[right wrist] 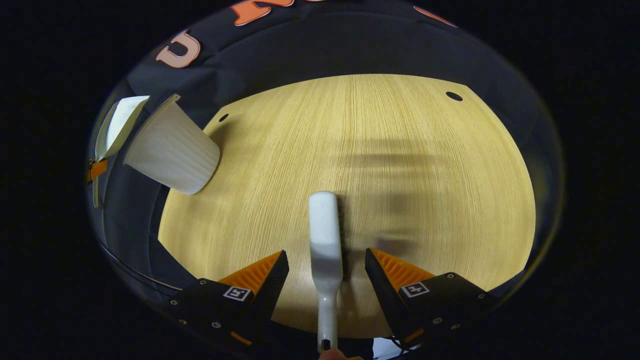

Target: Pick up the small broom and dustpan from the desktop, sweep the trash into the dustpan with the broom, and then empty the trash into the garbage bin.

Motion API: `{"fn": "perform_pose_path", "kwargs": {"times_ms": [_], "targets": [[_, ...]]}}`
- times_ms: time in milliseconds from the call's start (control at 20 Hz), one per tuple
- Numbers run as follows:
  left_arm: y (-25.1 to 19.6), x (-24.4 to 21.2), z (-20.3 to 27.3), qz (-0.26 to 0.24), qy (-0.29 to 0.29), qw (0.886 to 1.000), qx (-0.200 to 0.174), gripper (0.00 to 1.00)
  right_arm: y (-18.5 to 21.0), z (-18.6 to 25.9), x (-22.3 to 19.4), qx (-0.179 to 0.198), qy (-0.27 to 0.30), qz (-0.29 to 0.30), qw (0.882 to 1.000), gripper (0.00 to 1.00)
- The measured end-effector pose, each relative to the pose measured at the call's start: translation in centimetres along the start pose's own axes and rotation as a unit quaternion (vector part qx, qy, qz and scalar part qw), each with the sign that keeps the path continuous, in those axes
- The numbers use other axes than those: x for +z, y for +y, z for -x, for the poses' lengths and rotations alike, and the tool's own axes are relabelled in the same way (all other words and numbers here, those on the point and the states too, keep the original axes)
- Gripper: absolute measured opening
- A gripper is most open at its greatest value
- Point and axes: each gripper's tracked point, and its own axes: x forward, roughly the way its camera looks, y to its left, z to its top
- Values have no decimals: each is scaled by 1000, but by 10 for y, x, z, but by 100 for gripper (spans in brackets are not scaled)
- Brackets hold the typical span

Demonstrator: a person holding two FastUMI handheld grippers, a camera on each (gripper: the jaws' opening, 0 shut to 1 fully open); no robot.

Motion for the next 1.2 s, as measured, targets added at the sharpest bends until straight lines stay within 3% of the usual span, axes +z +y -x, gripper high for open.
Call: {"fn": "perform_pose_path", "kwargs": {"times_ms": [100,200,400,850,1200], "targets": [[-50,8,3,50,-10,995,-82,24,4,7,7,7,-17,-4,1000,93],[-98,12,0,89,-13,984,-156,25,2,11,17,3,-42,-5,999,93],[-180,-11,-14,110,-2,968,-228,25,-9,26,31,-19,-81,-7,997,93],[-292,-73,-70,126,115,948,-270,25,-16,21,13,-46,-63,9,997,93],[-305,-82,-90,123,157,938,-284,25,-20,20,4,-53,-48,12,997,93]]}}
